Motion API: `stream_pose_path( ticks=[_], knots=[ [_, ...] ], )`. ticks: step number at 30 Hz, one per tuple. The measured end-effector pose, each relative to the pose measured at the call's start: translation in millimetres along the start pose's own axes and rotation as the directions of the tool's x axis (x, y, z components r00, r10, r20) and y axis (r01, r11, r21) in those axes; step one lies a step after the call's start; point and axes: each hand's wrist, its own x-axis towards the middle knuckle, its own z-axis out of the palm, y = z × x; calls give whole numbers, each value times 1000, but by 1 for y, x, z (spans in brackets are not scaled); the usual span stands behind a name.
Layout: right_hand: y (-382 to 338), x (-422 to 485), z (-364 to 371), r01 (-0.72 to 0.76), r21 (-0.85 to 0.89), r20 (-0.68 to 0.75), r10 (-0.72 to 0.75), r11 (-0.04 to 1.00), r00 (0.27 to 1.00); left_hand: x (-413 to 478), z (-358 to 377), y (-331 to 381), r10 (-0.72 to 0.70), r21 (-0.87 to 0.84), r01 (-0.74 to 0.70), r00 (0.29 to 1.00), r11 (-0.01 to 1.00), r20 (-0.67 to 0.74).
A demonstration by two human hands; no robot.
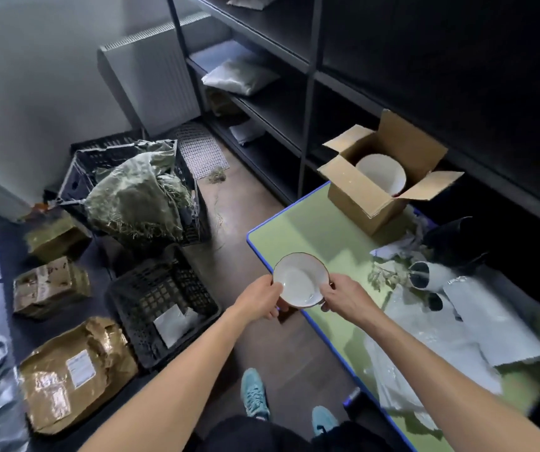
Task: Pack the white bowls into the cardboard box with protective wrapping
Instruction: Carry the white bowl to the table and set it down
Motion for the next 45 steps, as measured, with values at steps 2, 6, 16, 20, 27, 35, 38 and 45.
stream_pose_path(
  ticks=[2,6,16,20,27,35,38,45],
  knots=[
    [-10,3,8,-38,13,-28,38,999,999,10,-15,-3,11,10,-11,999,1000,33],
    [-22,6,23,-93,65,-78,98,994,992,28,-36,-3,42,49,-47,994,998,96],
    [-11,24,22,-212,129,-145,230,969,962,78,-36,11,69,197,-112,975,974,213],
    [4,39,15,-249,159,-144,272,955,952,88,-26,28,50,216,-104,969,971,242],
    [19,65,3,-309,191,-118,334,932,935,112,-18,58,15,306,-102,961,947,274],
    [25,73,-1,-356,158,-101,374,921,922,130,-13,68,-15,355,-107,946,929,325],
    [22,75,1,-370,168,-107,391,913,914,139,-17,72,-2,383,-134,942,914,335],
    [7,78,10,-427,208,-165,462,880,872,159,-35,81,22,445,-239,898,863,440]
  ],
)
